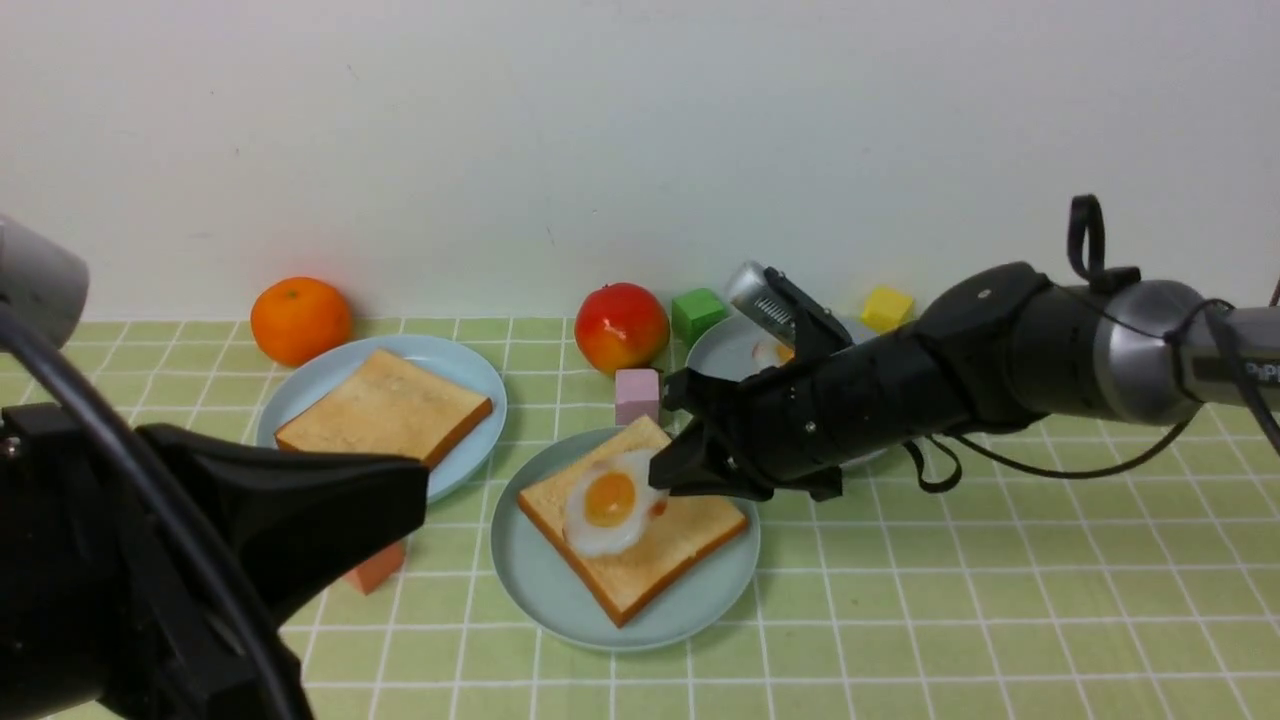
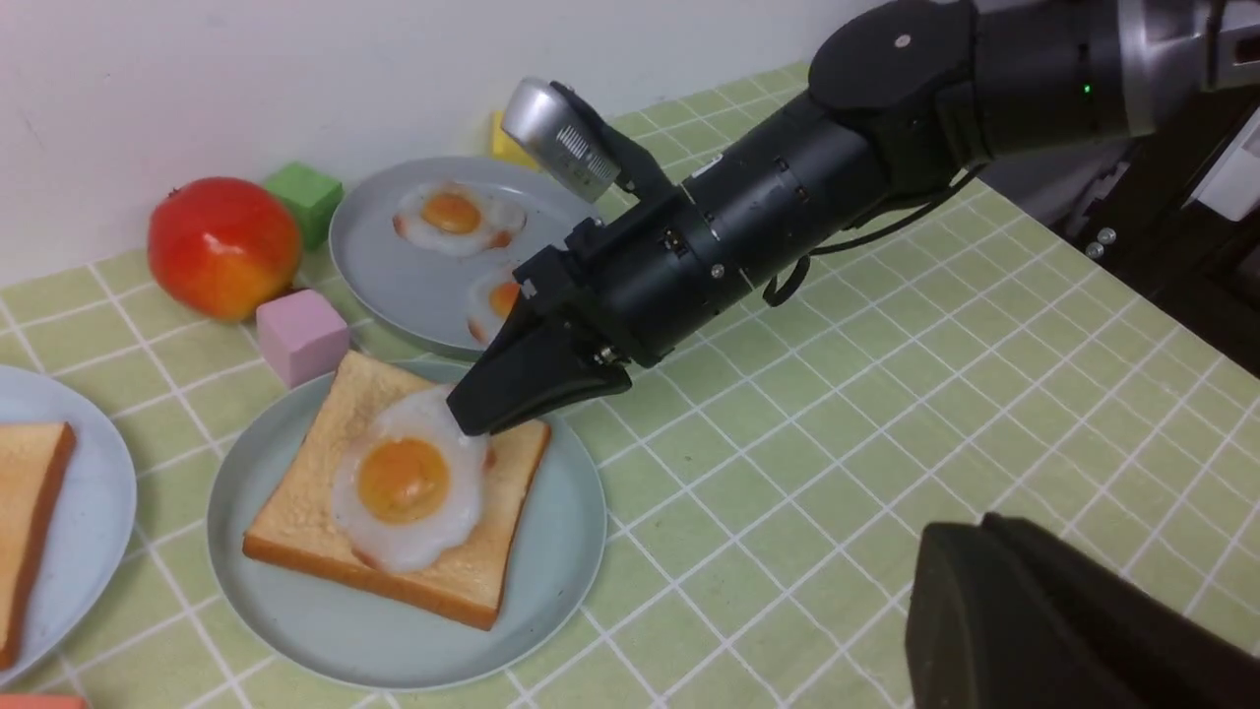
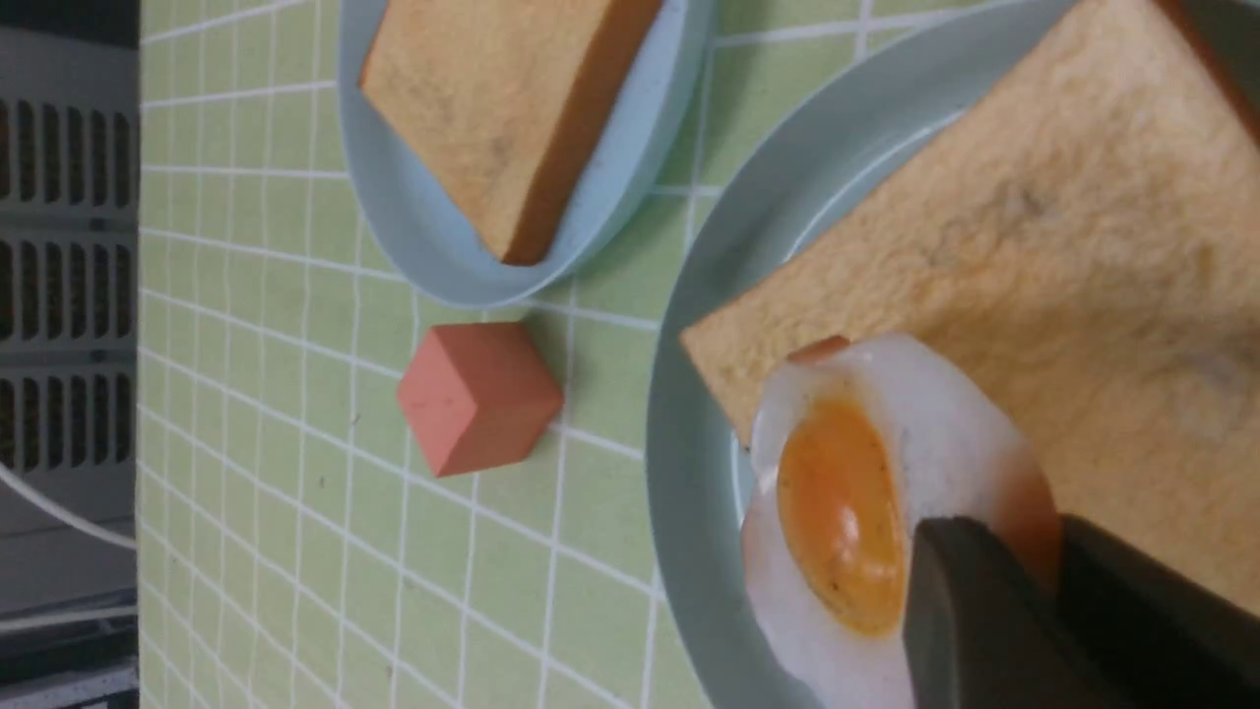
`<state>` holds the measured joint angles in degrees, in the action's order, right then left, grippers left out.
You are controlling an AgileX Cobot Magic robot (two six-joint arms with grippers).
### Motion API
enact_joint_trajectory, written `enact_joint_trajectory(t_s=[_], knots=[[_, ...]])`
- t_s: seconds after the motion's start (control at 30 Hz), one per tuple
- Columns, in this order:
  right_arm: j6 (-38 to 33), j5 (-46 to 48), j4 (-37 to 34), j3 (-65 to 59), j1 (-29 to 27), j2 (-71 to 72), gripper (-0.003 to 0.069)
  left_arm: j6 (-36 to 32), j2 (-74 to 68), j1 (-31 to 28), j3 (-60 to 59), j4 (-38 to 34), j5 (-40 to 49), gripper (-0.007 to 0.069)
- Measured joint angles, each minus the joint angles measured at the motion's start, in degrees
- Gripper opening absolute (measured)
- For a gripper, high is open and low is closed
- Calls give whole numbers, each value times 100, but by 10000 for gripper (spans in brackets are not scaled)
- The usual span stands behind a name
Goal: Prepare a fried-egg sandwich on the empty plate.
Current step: Use the right arm to place the fried egg on the slice of bread in the middle, then use the left arm to grab a slice of bread
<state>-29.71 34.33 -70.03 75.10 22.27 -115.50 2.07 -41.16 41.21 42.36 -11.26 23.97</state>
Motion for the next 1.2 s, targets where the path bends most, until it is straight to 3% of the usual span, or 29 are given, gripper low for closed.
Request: enact_joint_trajectory(t_s=[0.17,0.4,0.57,0.67,0.7,0.73,0.83,0.93,1.0,1.2], knots=[[0,-214,17,0,0,-107,110,0,0,0,0,0,22,4],[-6,-577,237,0,-65,-18,342,0,0,0,0,0,28,13],[-27,-176,743,-2,-287,445,419,2,-53,0,0,0,317,18],[152,506,1563,-2,-489,1063,387,142,-297,0,0,9,474,18],[438,906,2157,-2,-550,1474,337,293,-585,-15,29,65,557,18],[478,1028,2237,-2,-560,1527,329,310,-622,-23,36,80,568,18],[1263,1944,3595,-13,-529,2477,169,528,-1349,-255,331,220,876,18],[1818,2415,4561,-130,-355,3329,36,503,-2170,-838,793,224,1263,-13],[2091,2524,4965,-274,-230,3889,-7,281,-2625,-1267,1106,141,1466,-13],[2305,2566,5211,-758,-56,5326,-6,-842,-4173,-2415,1975,-323,1717,-13]])
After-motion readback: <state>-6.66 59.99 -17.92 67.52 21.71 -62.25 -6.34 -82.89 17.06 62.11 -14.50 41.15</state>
